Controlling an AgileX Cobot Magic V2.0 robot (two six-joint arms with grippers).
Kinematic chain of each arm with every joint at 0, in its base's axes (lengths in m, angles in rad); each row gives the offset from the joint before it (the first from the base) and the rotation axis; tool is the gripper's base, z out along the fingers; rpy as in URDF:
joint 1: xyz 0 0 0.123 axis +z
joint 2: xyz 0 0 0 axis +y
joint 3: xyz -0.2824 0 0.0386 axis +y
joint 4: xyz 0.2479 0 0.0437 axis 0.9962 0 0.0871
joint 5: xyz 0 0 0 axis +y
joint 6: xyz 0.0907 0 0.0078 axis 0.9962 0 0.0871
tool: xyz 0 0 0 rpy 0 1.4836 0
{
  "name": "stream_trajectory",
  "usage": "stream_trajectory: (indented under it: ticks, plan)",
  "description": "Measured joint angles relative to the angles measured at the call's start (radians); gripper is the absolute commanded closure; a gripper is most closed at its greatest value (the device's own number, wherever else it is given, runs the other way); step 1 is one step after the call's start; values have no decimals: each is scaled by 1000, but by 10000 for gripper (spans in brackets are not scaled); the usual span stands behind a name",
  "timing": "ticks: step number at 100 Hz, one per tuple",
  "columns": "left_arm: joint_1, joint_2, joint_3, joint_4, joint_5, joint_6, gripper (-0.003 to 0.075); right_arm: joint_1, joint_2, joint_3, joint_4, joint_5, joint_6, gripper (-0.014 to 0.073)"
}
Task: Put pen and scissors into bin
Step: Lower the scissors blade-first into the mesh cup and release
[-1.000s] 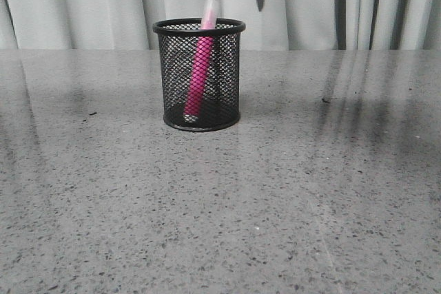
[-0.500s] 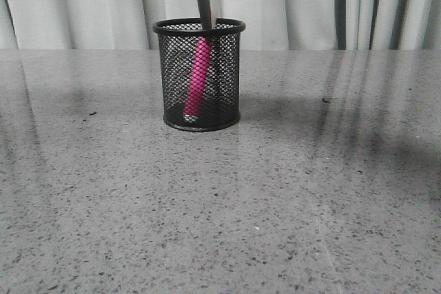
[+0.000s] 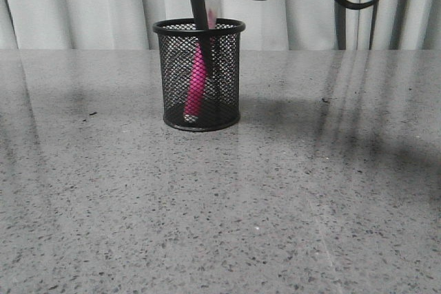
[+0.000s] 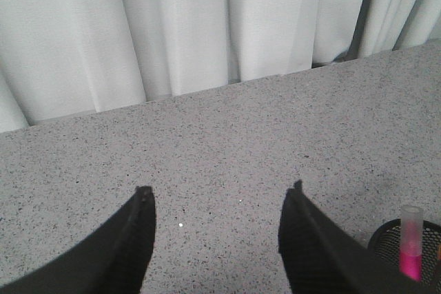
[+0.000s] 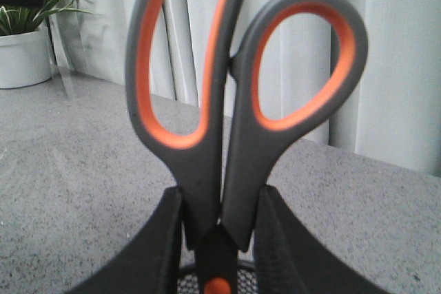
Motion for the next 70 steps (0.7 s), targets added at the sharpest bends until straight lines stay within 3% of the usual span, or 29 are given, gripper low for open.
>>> stream_trajectory:
  ticks: [19, 48, 70]
  plan:
    - [0, 0, 0, 0, 0, 0, 356, 0, 0, 47, -4, -41, 0, 638]
    - [0, 0, 0, 0, 0, 0, 356, 0, 0, 54, -3, -53, 0, 365]
    - [0, 0, 0, 0, 0, 0, 356, 0, 0, 54, -3, -61, 0, 342]
